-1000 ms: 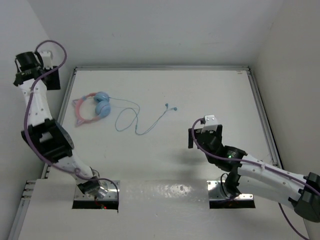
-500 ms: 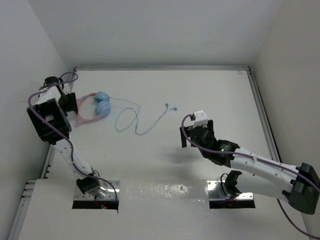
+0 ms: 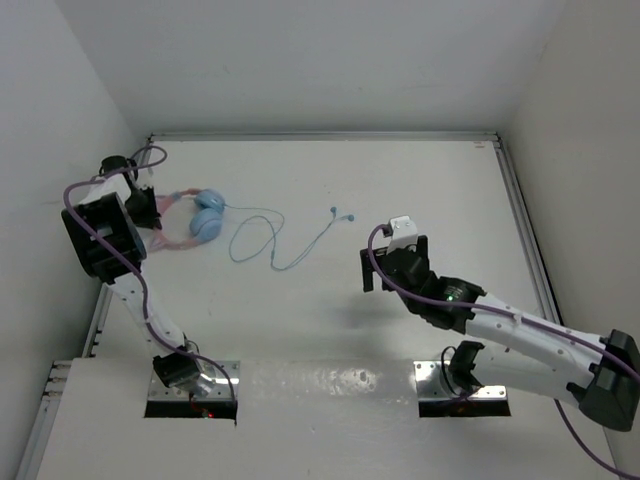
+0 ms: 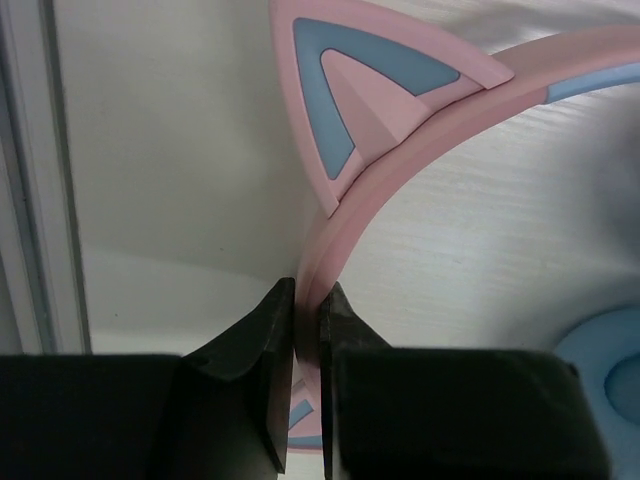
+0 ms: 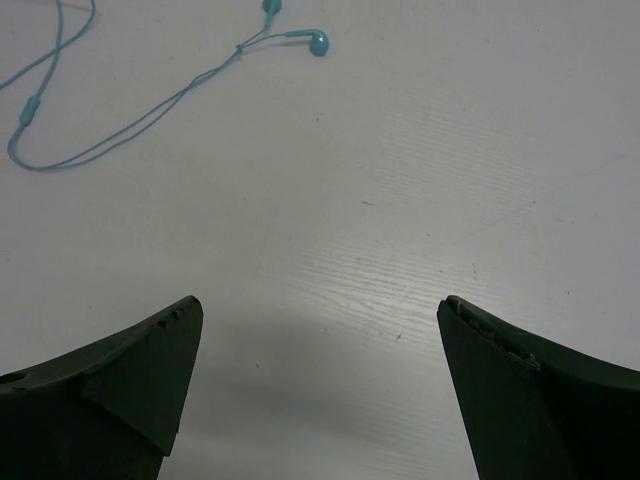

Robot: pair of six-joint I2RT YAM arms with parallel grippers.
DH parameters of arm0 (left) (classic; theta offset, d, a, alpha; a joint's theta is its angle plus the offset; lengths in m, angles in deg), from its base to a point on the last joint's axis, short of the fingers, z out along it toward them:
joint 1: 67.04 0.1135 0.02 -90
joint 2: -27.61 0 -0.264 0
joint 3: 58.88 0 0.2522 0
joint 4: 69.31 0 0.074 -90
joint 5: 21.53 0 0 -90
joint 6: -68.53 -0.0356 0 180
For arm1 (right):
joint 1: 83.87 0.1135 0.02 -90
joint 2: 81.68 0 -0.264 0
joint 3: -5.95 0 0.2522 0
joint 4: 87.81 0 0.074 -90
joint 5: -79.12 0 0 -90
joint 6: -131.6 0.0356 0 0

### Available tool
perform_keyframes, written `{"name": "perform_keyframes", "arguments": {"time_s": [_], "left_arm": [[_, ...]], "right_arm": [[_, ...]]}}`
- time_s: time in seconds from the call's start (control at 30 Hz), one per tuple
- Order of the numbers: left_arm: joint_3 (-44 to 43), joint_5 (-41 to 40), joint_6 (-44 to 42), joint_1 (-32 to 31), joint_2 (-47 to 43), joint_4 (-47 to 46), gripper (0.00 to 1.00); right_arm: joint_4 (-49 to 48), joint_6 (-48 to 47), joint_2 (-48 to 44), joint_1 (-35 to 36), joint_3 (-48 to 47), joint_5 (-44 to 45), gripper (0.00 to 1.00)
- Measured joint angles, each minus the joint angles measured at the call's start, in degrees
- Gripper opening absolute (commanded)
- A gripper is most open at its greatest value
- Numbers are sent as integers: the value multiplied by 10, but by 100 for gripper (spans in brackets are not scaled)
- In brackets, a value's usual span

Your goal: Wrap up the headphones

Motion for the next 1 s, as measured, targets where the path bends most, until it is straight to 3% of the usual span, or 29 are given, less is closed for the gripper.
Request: {"name": "perform_keyframes", "arguments": {"time_s": [0.17, 0.3, 0.47, 0.77, 1.0], "left_arm": [[-18, 48, 12, -18, -41, 52, 0], [-115, 85, 52, -64, -101, 105, 0], [-228, 130, 105, -104, -220, 93, 0], [-330, 183, 169, -97, -339, 83, 0], [-355, 198, 191, -97, -331, 93, 0]], "right_arm": [[16, -7, -32, 0, 0, 15, 99], [31, -49, -36, 0, -20, 12, 97], [19, -144, 10, 1, -100, -29, 99], [-197, -382, 139, 3, -137, -153, 99], [-321, -440, 326, 3, -189, -220, 99]]}}
